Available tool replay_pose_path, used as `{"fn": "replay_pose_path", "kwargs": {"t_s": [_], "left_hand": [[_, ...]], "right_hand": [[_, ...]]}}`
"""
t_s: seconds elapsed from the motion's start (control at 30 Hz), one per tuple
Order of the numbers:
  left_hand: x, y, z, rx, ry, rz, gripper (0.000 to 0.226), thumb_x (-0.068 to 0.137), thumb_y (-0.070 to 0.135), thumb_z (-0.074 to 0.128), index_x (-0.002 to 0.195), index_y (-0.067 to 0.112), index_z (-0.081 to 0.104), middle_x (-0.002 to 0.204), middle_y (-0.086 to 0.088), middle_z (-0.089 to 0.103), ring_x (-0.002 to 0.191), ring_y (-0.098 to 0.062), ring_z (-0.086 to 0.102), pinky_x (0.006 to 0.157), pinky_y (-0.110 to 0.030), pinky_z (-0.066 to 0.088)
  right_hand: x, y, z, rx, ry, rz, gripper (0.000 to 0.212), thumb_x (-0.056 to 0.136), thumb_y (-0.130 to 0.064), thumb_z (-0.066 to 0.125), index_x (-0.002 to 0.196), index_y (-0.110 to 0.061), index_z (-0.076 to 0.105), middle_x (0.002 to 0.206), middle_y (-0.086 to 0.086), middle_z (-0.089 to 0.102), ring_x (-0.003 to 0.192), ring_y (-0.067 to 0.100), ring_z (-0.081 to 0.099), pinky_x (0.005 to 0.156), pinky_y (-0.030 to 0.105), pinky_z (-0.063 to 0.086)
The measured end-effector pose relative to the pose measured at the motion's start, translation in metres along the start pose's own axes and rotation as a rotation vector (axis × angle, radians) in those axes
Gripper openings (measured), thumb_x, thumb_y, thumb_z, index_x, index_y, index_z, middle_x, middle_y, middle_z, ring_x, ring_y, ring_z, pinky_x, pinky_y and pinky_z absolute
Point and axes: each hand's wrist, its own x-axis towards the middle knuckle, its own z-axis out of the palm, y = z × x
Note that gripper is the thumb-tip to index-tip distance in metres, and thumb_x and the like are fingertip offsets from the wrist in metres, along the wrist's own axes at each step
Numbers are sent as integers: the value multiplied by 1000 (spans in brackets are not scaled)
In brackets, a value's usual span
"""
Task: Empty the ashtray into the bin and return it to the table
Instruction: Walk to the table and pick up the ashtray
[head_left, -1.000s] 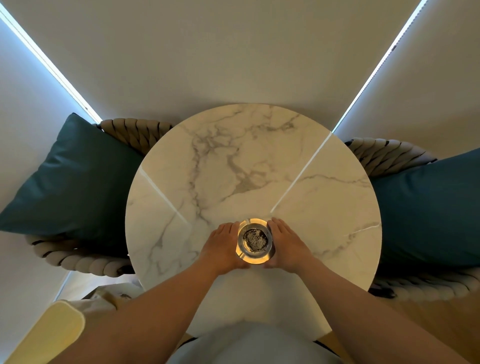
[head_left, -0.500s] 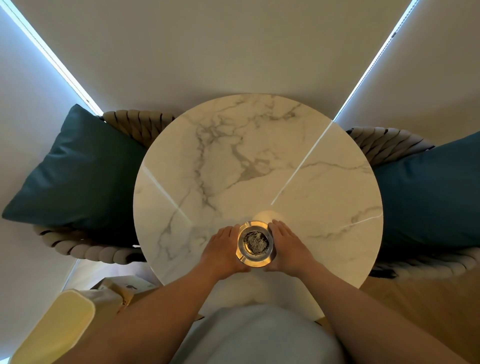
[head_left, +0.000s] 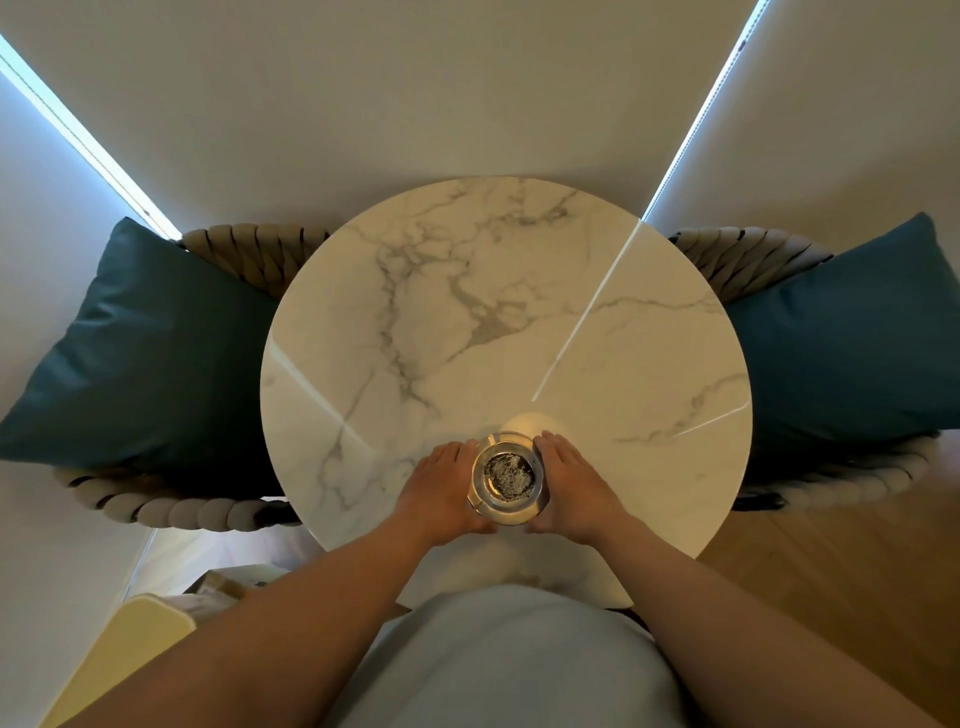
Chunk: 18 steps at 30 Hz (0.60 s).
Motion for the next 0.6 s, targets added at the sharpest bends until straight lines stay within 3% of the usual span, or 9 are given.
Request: {"fn": "replay_pose_path", "kwargs": {"t_s": [0.6], "left_hand": [[-77, 72, 59, -16, 113, -60, 104, 54, 61, 82, 136, 19, 35, 129, 0, 51, 118, -20, 46, 100, -39, 42]], "right_hand": [[-90, 35, 5, -80, -42, -103, 125, 59, -49, 89, 153, -11, 16, 163, 9, 17, 152, 25, 14, 120, 43, 27]]}}
